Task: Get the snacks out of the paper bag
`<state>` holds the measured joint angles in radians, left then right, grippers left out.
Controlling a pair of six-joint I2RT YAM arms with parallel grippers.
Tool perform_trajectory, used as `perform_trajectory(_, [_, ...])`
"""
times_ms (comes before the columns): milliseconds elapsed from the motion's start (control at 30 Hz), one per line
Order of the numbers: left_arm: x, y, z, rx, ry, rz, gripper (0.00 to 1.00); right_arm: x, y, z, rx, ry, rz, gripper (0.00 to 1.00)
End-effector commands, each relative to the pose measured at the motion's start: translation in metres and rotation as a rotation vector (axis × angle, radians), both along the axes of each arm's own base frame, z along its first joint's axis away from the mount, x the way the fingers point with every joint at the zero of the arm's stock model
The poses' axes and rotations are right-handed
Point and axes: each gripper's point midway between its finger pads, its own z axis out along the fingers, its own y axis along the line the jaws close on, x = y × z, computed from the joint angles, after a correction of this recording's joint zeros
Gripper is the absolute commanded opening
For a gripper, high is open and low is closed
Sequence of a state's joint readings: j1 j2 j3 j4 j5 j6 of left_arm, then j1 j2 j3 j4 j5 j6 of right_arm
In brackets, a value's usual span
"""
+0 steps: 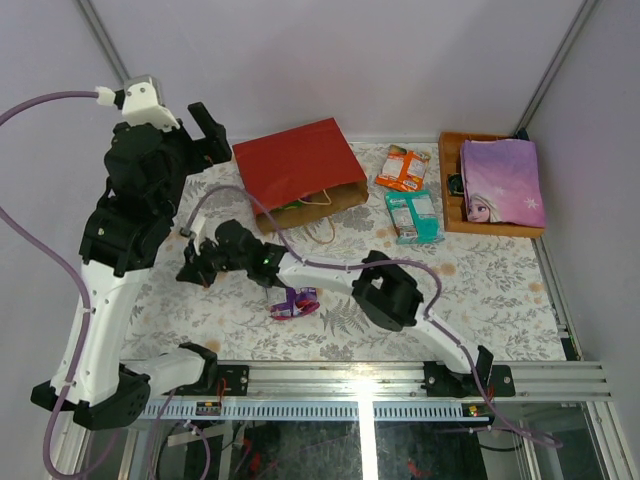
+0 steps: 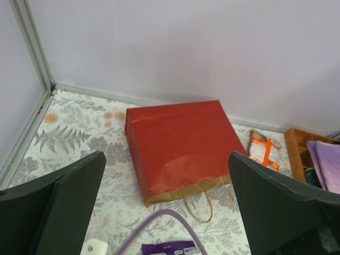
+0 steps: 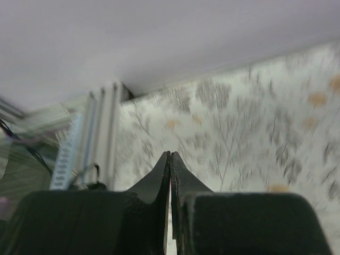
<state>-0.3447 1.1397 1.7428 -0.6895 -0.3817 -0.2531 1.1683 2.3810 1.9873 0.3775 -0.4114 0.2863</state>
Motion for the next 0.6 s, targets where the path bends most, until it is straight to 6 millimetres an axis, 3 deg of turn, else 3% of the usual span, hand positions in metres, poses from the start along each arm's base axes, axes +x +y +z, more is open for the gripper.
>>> perform_trajectory(0, [0.001, 0.013, -0.005, 0.01, 0.008, 0.066, 1.0, 0.002, 0.0, -0.082, -0.194, 0.118, 0.0, 0.0])
perform_trajectory(167, [0.004, 0.01, -0.013, 0.012, 0.011, 0.057, 1.0, 0.011, -0.001, -0.132, -0.359, 0.144, -0.032, 0.0])
perform_trajectory(267, [0.006, 0.009, -0.017, 0.019, 0.028, 0.052, 1.0, 0.017, -0.005, -0.137, -0.392, 0.146, -0.061, 0.0])
perform_trajectory(333, [0.005, 0.008, -0.018, 0.017, 0.027, 0.045, 1.0, 0.023, -0.011, -0.125, -0.394, 0.136, -0.094, 0.1])
perform_trajectory(367, [0.004, 0.008, -0.017, 0.017, 0.025, 0.044, 1.0, 0.026, -0.015, -0.108, -0.374, 0.124, -0.11, 0.21])
perform_trajectory(400, [0.004, 0.009, -0.017, 0.018, 0.024, 0.045, 1.0, 0.027, -0.028, -0.107, -0.385, 0.125, -0.13, 0.32])
perform_trajectory(500, [0.001, 0.011, -0.015, 0.019, 0.017, 0.05, 1.0, 0.034, -0.063, -0.057, -0.326, 0.059, -0.212, 0.64])
perform_trajectory(567, [0.001, 0.011, -0.017, 0.02, 0.019, 0.05, 1.0, 0.036, -0.092, -0.028, -0.314, 0.009, -0.272, 0.74])
